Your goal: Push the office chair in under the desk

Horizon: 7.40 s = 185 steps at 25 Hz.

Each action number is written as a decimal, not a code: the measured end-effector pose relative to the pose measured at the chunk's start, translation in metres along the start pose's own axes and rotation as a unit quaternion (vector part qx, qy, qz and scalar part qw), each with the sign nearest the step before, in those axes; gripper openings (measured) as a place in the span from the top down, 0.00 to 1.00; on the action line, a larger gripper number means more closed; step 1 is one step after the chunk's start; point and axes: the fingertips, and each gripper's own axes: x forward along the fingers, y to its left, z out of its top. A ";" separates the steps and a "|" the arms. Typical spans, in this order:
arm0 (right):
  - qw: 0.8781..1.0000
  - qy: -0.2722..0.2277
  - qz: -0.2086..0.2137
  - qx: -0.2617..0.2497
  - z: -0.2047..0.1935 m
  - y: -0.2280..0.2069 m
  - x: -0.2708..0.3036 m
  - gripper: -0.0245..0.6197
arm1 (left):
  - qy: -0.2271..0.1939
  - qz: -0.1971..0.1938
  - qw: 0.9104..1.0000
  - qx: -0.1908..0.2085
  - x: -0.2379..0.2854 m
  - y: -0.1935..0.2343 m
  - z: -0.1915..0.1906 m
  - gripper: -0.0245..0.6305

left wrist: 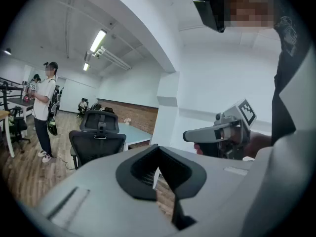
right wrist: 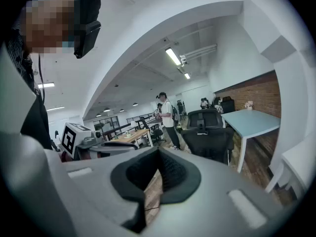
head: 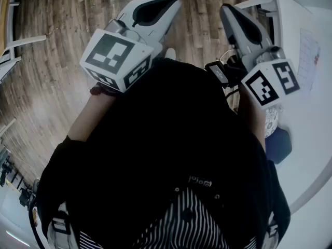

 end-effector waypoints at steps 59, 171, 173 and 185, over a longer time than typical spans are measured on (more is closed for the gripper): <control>0.997 0.023 0.046 0.062 -0.014 -0.081 0.050 0.96 | 0.023 0.059 0.997 -0.033 0.050 0.045 -0.018 0.96; 0.990 -0.013 -0.083 0.115 0.212 -0.433 0.446 0.96 | 0.041 0.025 0.999 -0.017 0.380 0.520 0.136 0.96; 0.988 -0.007 -0.106 0.114 0.206 -0.443 0.443 0.96 | 0.042 0.039 0.998 -0.027 0.378 0.534 0.129 0.85; 0.983 0.029 -0.144 0.112 0.174 -0.472 0.446 0.70 | 0.070 0.066 0.995 -0.028 0.376 0.571 0.103 0.45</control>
